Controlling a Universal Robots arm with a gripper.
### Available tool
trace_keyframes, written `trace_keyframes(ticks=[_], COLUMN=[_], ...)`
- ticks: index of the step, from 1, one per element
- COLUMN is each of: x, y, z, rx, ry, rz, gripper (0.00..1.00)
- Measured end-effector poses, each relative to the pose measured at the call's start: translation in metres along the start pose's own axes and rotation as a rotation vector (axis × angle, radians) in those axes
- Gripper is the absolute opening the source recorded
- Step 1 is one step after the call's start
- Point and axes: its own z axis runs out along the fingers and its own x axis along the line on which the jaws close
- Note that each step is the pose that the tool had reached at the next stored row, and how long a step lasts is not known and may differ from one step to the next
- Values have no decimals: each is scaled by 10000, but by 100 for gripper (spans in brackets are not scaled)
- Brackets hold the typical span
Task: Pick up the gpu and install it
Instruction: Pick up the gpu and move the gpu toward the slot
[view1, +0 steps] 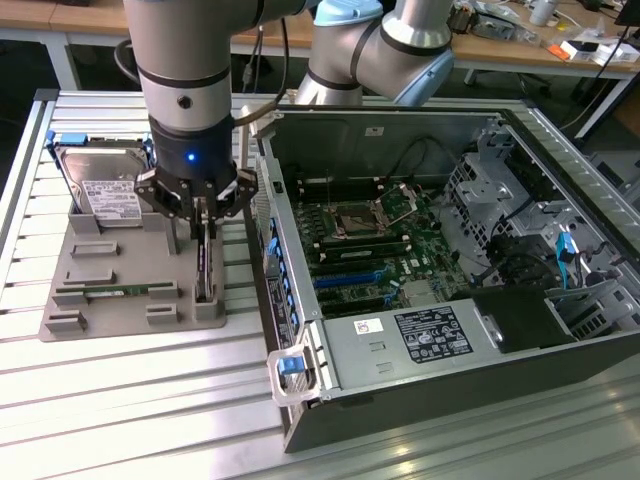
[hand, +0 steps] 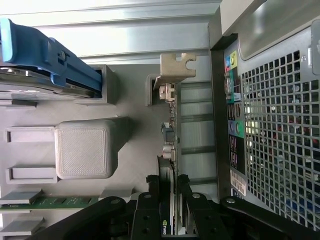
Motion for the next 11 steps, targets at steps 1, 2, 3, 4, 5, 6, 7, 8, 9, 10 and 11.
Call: trace_keyframes(ticks=[1, 2, 3, 4, 5, 6, 7, 8, 9, 10, 11], x=[0, 0, 0, -1, -1, -1, -1, -1, -2, -1, -2], y=[0, 0, 0, 0, 0, 0, 0, 0, 0, 0, 0], z=[-5, -10, -14, -20, -26, -34, -40, -46, -56, -61, -65], rx=[0, 0, -1, -1, -1, 0, -1, -1, -1, -1, -1], ry=[0, -1, -1, -2, -1, 1, -1, -1, -1, -1, -1], rz=[0, 0, 0, 0, 0, 0, 1, 0, 0, 0, 0], gripper=[25, 25, 25, 25, 25, 25, 25, 25, 25, 25, 25])
